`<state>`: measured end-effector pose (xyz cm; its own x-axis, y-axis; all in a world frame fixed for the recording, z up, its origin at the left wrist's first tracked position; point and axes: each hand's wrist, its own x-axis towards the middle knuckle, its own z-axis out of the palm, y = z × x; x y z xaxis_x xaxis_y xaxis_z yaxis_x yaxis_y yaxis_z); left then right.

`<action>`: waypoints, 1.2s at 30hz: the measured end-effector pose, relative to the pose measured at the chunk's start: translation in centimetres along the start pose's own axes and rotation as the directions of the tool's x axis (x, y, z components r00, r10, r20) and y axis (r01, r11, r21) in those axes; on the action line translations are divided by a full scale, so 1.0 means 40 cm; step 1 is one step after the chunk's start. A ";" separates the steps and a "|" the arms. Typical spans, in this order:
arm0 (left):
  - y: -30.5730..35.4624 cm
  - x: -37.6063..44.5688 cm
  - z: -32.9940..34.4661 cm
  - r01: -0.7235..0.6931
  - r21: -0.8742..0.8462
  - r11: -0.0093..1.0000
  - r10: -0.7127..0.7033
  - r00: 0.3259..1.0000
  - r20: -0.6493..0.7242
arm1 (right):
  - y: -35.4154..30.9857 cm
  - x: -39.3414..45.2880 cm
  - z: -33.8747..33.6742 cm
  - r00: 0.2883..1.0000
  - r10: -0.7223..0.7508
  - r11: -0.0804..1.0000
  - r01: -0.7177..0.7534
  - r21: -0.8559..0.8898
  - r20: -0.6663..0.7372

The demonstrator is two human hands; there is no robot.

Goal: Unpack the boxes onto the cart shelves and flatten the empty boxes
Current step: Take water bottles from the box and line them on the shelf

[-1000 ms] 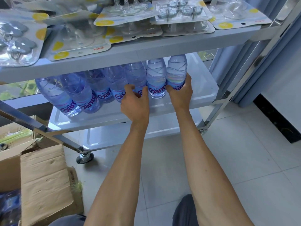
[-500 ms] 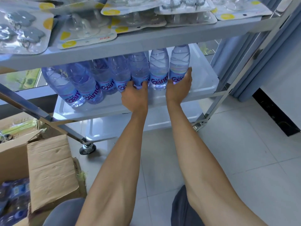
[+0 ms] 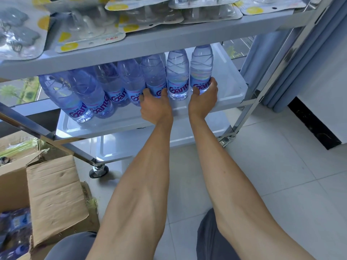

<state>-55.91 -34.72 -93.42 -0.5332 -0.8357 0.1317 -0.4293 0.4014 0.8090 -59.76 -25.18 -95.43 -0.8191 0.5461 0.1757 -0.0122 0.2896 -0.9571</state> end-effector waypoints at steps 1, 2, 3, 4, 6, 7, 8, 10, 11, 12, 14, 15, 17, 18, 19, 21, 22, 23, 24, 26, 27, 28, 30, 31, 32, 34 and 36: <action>0.000 -0.001 -0.001 -0.007 0.001 1.000 0.007 1.000 -0.002 | -0.001 0.000 0.000 1.000 -0.001 1.000 0.001 0.001 -0.003; -0.001 -0.002 -0.003 -0.013 0.003 1.000 0.013 1.000 -0.001 | -0.002 -0.001 0.000 1.000 -0.002 1.000 0.002 0.001 -0.006; -0.002 -0.003 -0.005 -0.016 0.002 1.000 0.016 1.000 -0.001 | -0.003 -0.002 0.000 1.000 -0.004 1.000 0.004 0.001 -0.006; -0.004 -0.004 -0.008 -0.019 -0.001 1.000 0.019 1.000 -0.002 | -0.003 -0.003 0.000 1.000 -0.005 1.000 0.005 -0.002 -0.007; -0.010 -0.005 -0.013 -0.034 -0.007 0.999 0.034 0.999 -0.010 | -0.006 -0.001 0.001 1.000 -0.002 1.000 0.002 -0.014 -0.009; -0.015 -0.008 -0.014 -0.043 -0.007 0.999 0.043 0.999 -0.013 | -0.008 0.002 0.001 1.000 -0.001 1.000 0.001 -0.026 -0.005; -0.018 -0.009 -0.016 -0.046 -0.010 0.999 0.046 0.999 -0.017 | -0.012 0.005 0.002 1.000 0.000 0.999 0.000 -0.035 0.002; -0.017 -0.012 -0.018 -0.024 -0.030 0.999 0.023 1.000 -0.015 | -0.019 0.010 0.001 1.000 0.008 0.999 -0.007 -0.049 0.018; -0.014 -0.013 -0.017 -0.009 -0.034 0.999 0.009 1.000 -0.014 | -0.023 0.008 -0.001 1.000 0.006 0.998 -0.005 -0.061 0.016; -0.010 -0.012 -0.014 0.002 -0.033 0.999 -0.002 1.000 -0.012 | -0.025 0.001 -0.004 1.000 -0.006 0.997 0.006 -0.076 0.004; -0.002 -0.009 -0.008 0.019 -0.029 0.999 -0.019 1.000 -0.003 | -0.027 -0.023 -0.006 0.996 -0.078 0.994 0.076 -0.084 -0.030; 0.000 -0.007 -0.006 0.024 -0.027 0.999 -0.024 1.000 0.001 | -0.025 -0.037 -0.005 0.991 -0.129 0.990 0.126 -0.068 -0.041; 0.000 -0.001 -0.002 0.033 -0.025 0.999 -0.033 0.999 0.000 | -0.020 -0.056 -0.003 0.984 -0.171 0.985 0.171 -0.024 -0.048; -0.001 0.000 -0.002 0.040 -0.025 0.999 -0.040 0.999 -0.001 | -0.016 -0.060 -0.003 0.986 -0.164 0.986 0.164 -0.003 -0.037; -0.003 0.001 -0.001 0.044 -0.023 0.999 -0.044 0.999 -0.002 | -0.012 -0.060 -0.004 0.988 -0.156 0.988 0.156 0.009 -0.013; -0.004 0.000 0.000 0.041 -0.015 0.999 -0.041 0.999 0.000 | -0.001 -0.059 -0.004 0.987 -0.155 0.988 0.155 0.008 0.035; -0.005 -0.002 0.001 0.039 -0.012 0.999 -0.039 0.999 0.000 | 0.002 -0.057 -0.003 0.987 -0.153 0.988 0.153 0.009 0.047; -0.006 -0.003 0.001 0.038 -0.011 0.999 -0.038 0.999 -0.001 | 0.003 -0.052 -0.001 0.988 -0.146 0.989 0.146 0.015 0.047; -0.006 -0.005 0.001 0.037 -0.012 0.999 -0.037 0.999 -0.002 | 0.002 -0.046 0.002 0.990 -0.134 0.991 0.133 0.022 0.039; -0.006 -0.005 0.000 0.031 -0.006 0.999 -0.031 0.999 -0.008 | -0.004 -0.030 0.004 0.994 -0.102 0.995 0.101 0.026 0.028; -0.007 -0.004 0.000 0.027 -0.003 1.000 -0.027 1.000 -0.008 | -0.005 -0.025 0.003 0.995 -0.092 0.995 0.092 0.028 0.029; -0.006 -0.004 -0.002 0.024 -0.002 1.000 -0.024 1.000 -0.004 | -0.003 -0.021 0.001 0.995 -0.093 0.995 0.092 0.033 0.035; -0.007 -0.005 -0.005 0.020 -0.002 1.000 -0.020 1.000 0.006 | 0.004 -0.022 -0.004 0.993 -0.108 0.994 0.106 0.039 0.049; -0.011 -0.006 -0.007 0.015 -0.007 1.000 -0.015 1.000 0.010 | 0.006 -0.026 -0.008 0.993 -0.109 0.993 0.107 0.041 0.051; -0.017 -0.008 -0.010 0.009 -0.019 1.000 -0.009 1.000 0.013 | 0.006 -0.030 -0.010 0.994 -0.102 0.994 0.100 0.042 0.045; -0.030 -0.011 -0.025 -0.002 -0.069 0.998 0.002 1.000 -0.001 | -0.002 -0.047 -0.011 0.996 -0.089 0.995 0.089 0.036 -0.005; -0.046 -0.009 -0.047 0.000 -0.128 0.992 -0.007 0.998 -0.055 | -0.016 -0.069 -0.008 0.991 -0.109 0.993 0.112 0.045 -0.076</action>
<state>-53.59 -35.87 -93.87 -0.4895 -0.8578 0.1567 -0.3328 0.3498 0.8757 -57.28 -26.61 -95.24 -0.7672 0.5693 0.2956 -0.1301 0.3131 -0.9408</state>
